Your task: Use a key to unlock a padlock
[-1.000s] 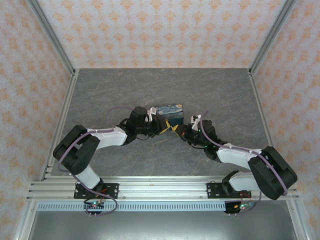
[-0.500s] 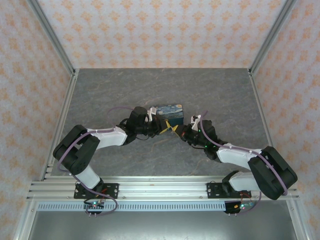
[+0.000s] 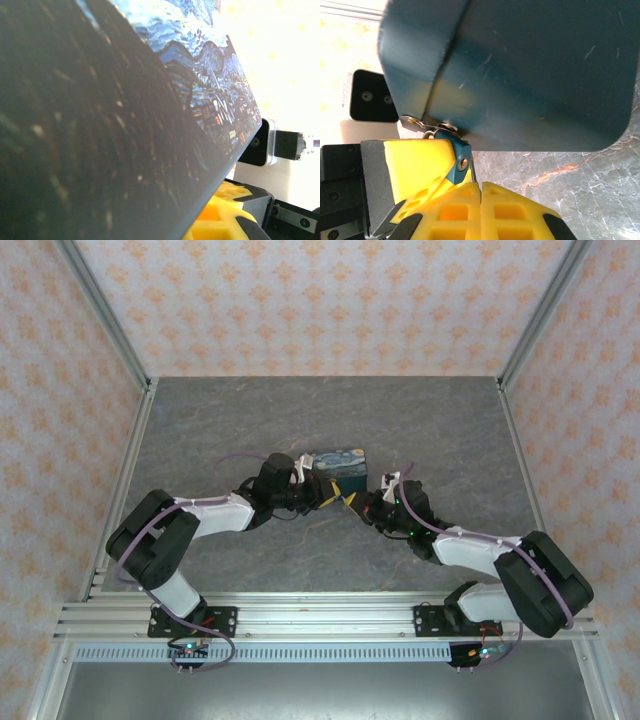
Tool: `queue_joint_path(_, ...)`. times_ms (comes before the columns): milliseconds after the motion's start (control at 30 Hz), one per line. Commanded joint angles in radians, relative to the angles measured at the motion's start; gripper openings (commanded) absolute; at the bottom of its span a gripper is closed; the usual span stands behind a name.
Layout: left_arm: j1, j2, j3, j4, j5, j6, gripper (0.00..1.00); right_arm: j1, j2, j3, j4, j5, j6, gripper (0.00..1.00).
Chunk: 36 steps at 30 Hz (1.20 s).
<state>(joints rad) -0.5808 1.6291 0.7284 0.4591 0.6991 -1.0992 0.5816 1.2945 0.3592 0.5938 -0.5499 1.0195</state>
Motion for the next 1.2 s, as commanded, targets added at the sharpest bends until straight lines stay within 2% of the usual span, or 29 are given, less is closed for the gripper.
queue_joint_path(0, -0.005, -0.038, 0.023, 0.0, 0.004, 0.013, 0.0, -0.003, 0.01, 0.006, 0.013, -0.014, -0.016, 0.0)
queue_joint_path(1167, -0.005, -0.03, 0.016, 0.0, 0.0, 0.018, 0.0, 0.004, 0.01, 0.077, -0.002, -0.036, -0.018, 0.0)
